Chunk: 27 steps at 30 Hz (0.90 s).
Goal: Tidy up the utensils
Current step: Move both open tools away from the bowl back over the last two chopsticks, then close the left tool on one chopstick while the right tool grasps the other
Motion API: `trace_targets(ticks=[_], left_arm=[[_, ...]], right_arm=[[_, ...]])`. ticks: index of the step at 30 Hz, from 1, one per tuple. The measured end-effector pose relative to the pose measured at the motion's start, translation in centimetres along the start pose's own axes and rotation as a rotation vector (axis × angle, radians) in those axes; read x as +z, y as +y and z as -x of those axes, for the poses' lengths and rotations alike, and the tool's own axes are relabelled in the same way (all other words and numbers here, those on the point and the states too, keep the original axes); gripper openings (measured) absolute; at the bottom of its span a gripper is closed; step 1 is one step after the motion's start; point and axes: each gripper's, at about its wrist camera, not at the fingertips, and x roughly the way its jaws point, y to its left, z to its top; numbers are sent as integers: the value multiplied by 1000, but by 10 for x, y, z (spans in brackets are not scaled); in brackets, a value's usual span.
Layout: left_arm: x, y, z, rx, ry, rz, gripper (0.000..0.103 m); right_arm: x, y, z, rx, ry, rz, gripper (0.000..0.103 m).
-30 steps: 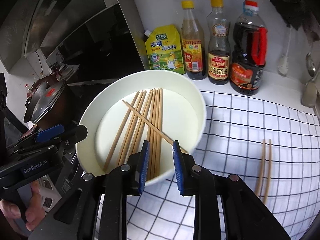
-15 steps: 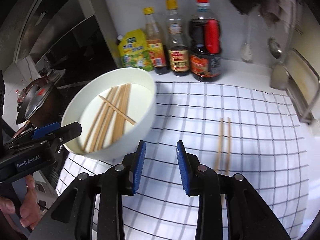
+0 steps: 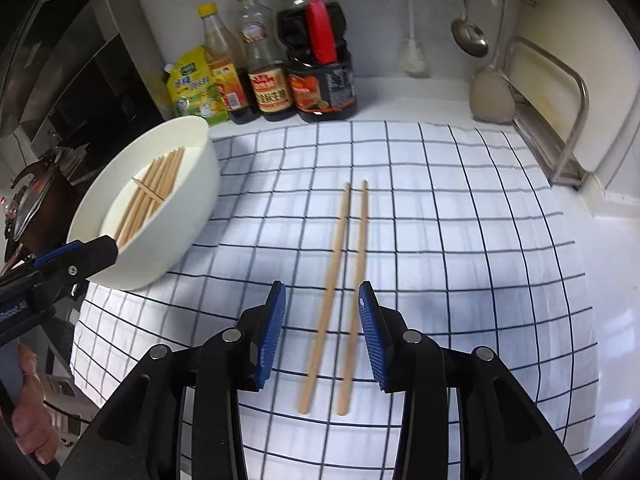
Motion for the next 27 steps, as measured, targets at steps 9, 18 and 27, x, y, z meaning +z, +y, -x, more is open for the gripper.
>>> trace_targets(ticks=[9,18,27], left_arm=[[-16,-18,-18,6,42,-19,77],[-22,-28,-30,22,73,-41,77],[-26,-44,-36,12,86,-72,77]], right_arm=[[-22,-23,-35,-30,61,-17,37],[-30,-24,-58,-48,84,4,37],[-31,-23,-62,-47,73,59,6]])
